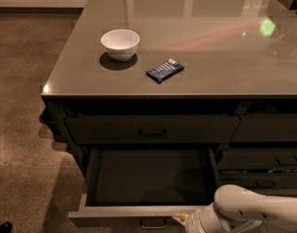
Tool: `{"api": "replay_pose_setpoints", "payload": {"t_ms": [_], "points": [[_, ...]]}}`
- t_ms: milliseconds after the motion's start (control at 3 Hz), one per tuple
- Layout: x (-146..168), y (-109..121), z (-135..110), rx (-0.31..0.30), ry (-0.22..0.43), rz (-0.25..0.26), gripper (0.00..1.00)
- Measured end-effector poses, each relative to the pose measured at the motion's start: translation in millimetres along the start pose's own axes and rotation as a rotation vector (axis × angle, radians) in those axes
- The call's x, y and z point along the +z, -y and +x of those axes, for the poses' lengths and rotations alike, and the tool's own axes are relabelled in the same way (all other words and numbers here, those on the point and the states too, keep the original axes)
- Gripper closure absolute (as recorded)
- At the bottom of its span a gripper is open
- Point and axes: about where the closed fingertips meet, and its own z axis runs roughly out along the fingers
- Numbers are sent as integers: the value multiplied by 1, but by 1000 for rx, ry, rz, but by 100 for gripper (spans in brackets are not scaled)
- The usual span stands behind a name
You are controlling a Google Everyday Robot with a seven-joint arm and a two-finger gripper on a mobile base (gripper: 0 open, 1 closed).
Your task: Close middle drawer
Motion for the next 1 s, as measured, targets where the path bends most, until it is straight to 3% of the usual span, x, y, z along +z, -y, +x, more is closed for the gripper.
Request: {"api": "replay_pose_setpoints", "payload": {"t_ms": [667,1000], "points": [[4,3,7,14,-4,6,0],[7,24,25,26,-11,39,0]]}}
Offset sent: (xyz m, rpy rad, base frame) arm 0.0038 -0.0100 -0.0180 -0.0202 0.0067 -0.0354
